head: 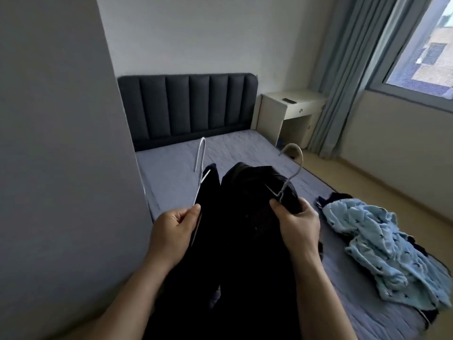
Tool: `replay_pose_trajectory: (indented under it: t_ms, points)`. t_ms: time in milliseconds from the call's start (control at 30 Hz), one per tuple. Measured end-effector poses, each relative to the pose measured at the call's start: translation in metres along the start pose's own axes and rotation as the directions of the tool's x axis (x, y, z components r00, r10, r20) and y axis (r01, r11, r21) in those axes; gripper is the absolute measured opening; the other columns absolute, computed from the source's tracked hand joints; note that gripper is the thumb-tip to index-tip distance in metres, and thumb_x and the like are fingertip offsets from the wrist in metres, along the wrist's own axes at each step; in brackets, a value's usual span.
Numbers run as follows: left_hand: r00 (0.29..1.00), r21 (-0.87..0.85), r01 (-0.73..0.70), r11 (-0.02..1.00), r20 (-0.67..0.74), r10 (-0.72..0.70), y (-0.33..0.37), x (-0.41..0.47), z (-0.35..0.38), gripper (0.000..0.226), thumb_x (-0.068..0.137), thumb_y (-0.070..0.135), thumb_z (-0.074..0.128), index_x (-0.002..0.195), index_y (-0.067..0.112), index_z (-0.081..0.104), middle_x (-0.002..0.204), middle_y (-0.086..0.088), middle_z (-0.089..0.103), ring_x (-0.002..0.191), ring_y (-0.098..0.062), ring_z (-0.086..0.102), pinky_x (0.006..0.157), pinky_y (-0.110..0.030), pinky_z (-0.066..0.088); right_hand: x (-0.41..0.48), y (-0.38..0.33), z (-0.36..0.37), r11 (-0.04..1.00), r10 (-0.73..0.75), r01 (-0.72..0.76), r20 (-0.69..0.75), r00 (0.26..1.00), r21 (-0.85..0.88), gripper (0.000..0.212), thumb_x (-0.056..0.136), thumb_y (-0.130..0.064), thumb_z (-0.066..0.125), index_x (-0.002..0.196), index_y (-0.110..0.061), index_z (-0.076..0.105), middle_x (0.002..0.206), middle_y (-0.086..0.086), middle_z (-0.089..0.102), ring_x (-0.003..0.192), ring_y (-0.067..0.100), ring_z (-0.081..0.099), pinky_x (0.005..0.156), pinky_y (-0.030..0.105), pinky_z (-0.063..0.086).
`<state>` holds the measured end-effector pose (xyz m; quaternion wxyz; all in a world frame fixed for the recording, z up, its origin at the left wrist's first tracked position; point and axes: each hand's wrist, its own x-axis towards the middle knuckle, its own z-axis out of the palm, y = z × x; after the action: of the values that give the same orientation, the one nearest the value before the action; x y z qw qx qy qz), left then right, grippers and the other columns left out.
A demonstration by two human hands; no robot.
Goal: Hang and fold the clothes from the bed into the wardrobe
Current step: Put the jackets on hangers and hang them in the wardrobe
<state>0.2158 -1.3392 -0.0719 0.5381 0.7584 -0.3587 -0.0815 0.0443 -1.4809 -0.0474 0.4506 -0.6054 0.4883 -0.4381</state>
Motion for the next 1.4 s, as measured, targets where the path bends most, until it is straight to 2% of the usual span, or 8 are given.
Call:
replay_pose_trajectory:
  t_ms: [167, 300, 467, 767, 933, 1100, 1267, 1400]
  points:
    - [0.974, 0.143, 0.092, 0.985, -0.219, -0.059, -0.005, -0.027, -0.032, 0.053, 0.093, 0.033, 0.056, 0.052, 0.013, 0.030, 0.049, 0.005, 0.023, 0.045, -0.006, 0.023, 0.044, -0.025, 0.022, 0.001, -0.008, 0.025, 0.999, -0.022, 0.012, 0.224, 0.974, 0.046, 0.011, 0.080, -0.029, 0.076, 0.082, -0.027, 0.065, 0.081, -0.003, 0.071, 0.079, 0.019, 0.068, 0.082, 0.048, 0.055]
    - [0.929, 0.121, 0.173, 0.977, -0.349, -0.122, -0.016, -0.072, -0.063, 0.052, 0.094, 0.031, 0.058, 0.051, 0.017, 0.030, 0.045, 0.007, 0.022, 0.045, -0.005, 0.020, 0.045, -0.027, 0.019, -0.018, -0.010, 0.049, 0.999, -0.053, 0.044, 0.393, 0.918, 0.033, 0.011, 0.082, -0.029, 0.073, 0.080, -0.025, 0.063, 0.079, -0.001, 0.068, 0.079, 0.023, 0.066, 0.077, 0.042, 0.054]
    - [0.842, 0.154, 0.259, 0.954, -0.519, -0.145, -0.018, -0.119, -0.116, 0.049, 0.086, 0.045, 0.056, 0.051, 0.018, 0.033, 0.044, 0.005, 0.022, 0.044, -0.005, 0.021, 0.045, -0.027, 0.020, -0.061, -0.029, 0.088, 0.993, -0.115, 0.106, 0.560, 0.820, 0.049, 0.013, 0.081, -0.028, 0.072, 0.076, -0.023, 0.061, 0.074, -0.002, 0.067, 0.071, 0.019, 0.064, 0.065, 0.034, 0.049]
    - [0.690, 0.151, 0.400, 0.904, -0.698, -0.189, -0.033, -0.200, -0.204, 0.057, 0.085, 0.048, 0.055, 0.053, 0.008, 0.030, 0.047, 0.001, 0.021, 0.046, -0.012, 0.025, 0.050, -0.032, 0.024, -0.162, -0.053, 0.158, 0.979, -0.188, 0.184, 0.738, 0.648, 0.088, 0.018, 0.081, -0.029, 0.072, 0.071, -0.028, 0.058, 0.069, -0.007, 0.064, 0.066, 0.011, 0.061, 0.055, 0.028, 0.041]
    - [0.564, 0.110, 0.465, 0.879, -0.801, -0.198, -0.043, -0.252, -0.255, 0.055, 0.092, 0.033, 0.059, 0.051, 0.015, 0.026, 0.045, 0.003, 0.019, 0.043, -0.009, 0.022, 0.046, -0.028, 0.019, -0.236, -0.067, 0.191, 0.966, -0.226, 0.232, 0.815, 0.533, 0.116, 0.018, 0.080, -0.028, 0.073, 0.071, -0.020, 0.060, 0.066, -0.001, 0.064, 0.064, 0.017, 0.062, 0.059, 0.030, 0.047]
    - [0.470, 0.064, 0.503, 0.862, -0.858, -0.210, -0.048, -0.296, -0.290, 0.055, 0.092, 0.035, 0.057, 0.052, 0.011, 0.027, 0.046, 0.000, 0.022, 0.043, -0.012, 0.025, 0.046, -0.026, 0.021, -0.295, -0.081, 0.212, 0.959, -0.243, 0.241, 0.866, 0.438, 0.147, 0.017, 0.080, -0.031, 0.073, 0.074, -0.019, 0.061, 0.071, 0.002, 0.066, 0.067, 0.019, 0.062, 0.064, 0.033, 0.049]
    - [0.340, -0.015, 0.540, 0.842, -0.911, -0.234, -0.050, -0.320, -0.321, 0.056, 0.091, 0.038, 0.056, 0.050, 0.009, 0.031, 0.045, 0.000, 0.028, 0.041, -0.010, 0.031, 0.044, -0.020, 0.028, -0.341, -0.095, 0.240, 0.947, -0.279, 0.247, 0.907, 0.315, 0.205, 0.018, 0.080, -0.028, 0.074, 0.075, -0.016, 0.062, 0.068, 0.001, 0.064, 0.062, 0.017, 0.058, 0.055, 0.028, 0.043]
    - [0.240, -0.026, 0.600, 0.800, -0.947, -0.211, -0.056, -0.336, -0.344, 0.056, 0.092, 0.037, 0.057, 0.048, 0.017, 0.027, 0.042, 0.004, 0.025, 0.039, -0.008, 0.029, 0.043, -0.019, 0.026, -0.372, -0.104, 0.271, 0.943, -0.282, 0.238, 0.939, 0.195, 0.233, 0.019, 0.080, -0.028, 0.074, 0.073, -0.017, 0.059, 0.065, -0.002, 0.061, 0.057, 0.011, 0.055, 0.050, 0.026, 0.038]
